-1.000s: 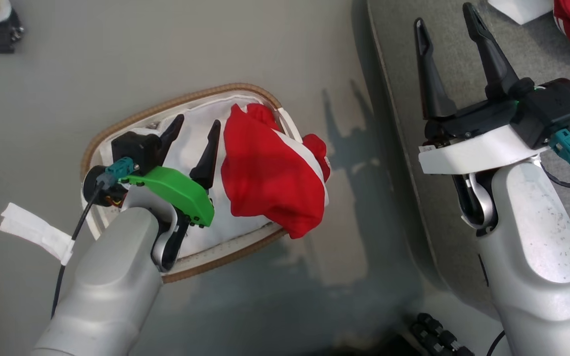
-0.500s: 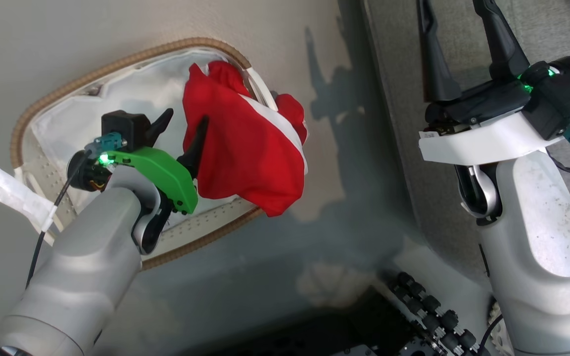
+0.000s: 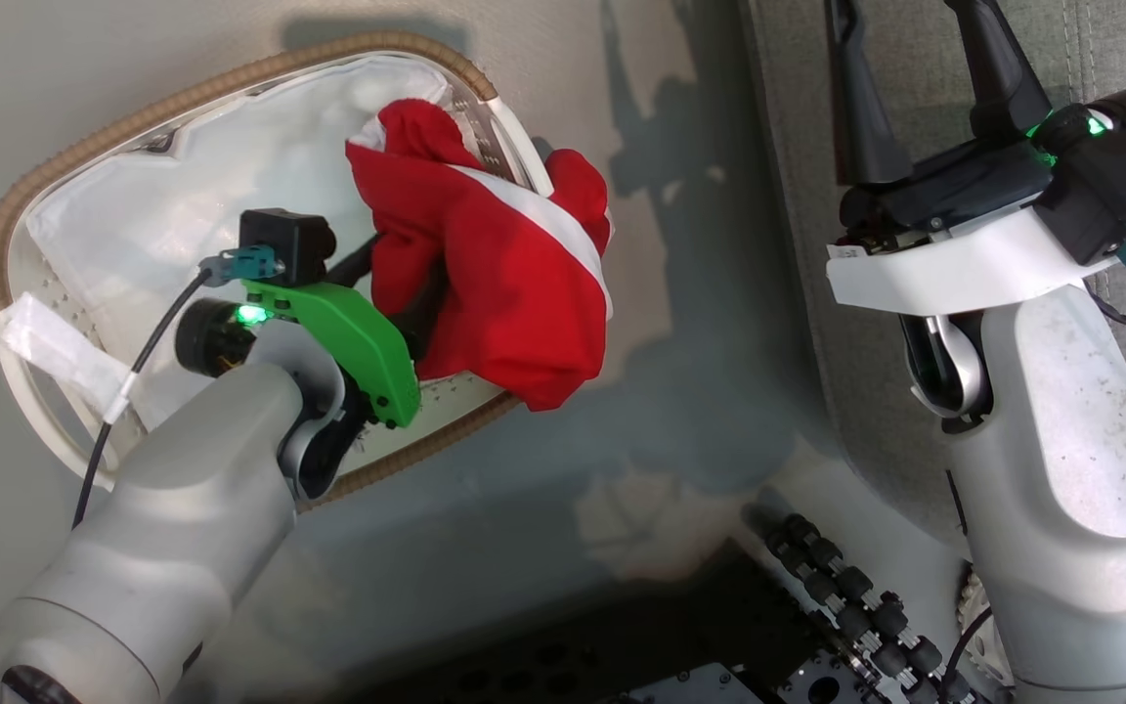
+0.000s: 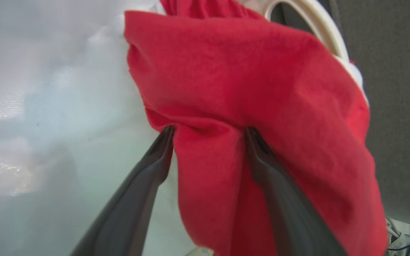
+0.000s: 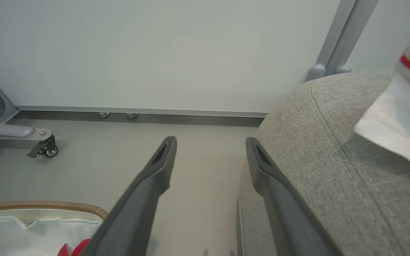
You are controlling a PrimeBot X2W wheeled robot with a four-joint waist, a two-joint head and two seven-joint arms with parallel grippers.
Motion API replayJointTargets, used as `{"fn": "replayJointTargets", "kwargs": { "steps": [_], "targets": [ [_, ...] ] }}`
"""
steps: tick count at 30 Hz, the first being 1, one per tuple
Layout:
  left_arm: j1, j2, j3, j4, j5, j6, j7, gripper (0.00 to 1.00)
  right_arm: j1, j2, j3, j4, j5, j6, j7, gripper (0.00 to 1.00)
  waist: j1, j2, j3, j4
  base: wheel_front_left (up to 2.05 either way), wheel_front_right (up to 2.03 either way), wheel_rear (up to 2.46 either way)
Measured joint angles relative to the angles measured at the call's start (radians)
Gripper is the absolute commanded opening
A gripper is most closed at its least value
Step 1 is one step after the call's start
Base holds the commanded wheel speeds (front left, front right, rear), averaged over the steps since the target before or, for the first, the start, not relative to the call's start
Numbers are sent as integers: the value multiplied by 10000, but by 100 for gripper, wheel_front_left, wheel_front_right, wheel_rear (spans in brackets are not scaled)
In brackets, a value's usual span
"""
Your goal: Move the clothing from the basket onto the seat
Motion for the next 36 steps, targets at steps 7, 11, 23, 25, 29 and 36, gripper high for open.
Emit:
{"fn": "replayJointTargets", "kwargs": {
  "steps": [7,11,23,25,29,36],
  "targets": [
    [-30,184,-1012,-355,-901,0,236,0,-78,0,-4,213,-2,0,0,100,0,0,-233,-25,0,0,0],
    [32,228,-1250,-297,-1049,0,-144,0,-41,0,-13,387,-8,0,0,100,0,0,-584,-35,0,0,0],
    [1274,40,-1498,-174,-1062,2,-848,0,933,4,0,1294,-318,0,0,100,0,0,-2411,165,0,0,0],
    [1523,-40,-1450,-196,-1058,2,-861,0,1125,4,8,1452,-362,0,0,100,0,0,-2766,235,0,0,0],
    [1898,-125,-305,-472,-261,2,-907,0,1546,6,-10,1741,-439,0,0,100,0,0,-3546,409,0,0,0],
    [3242,-291,1760,-1321,1553,2,-917,0,2247,8,46,2138,-506,0,0,100,-1,0,-4935,722,0,0,0]
  ]
}}
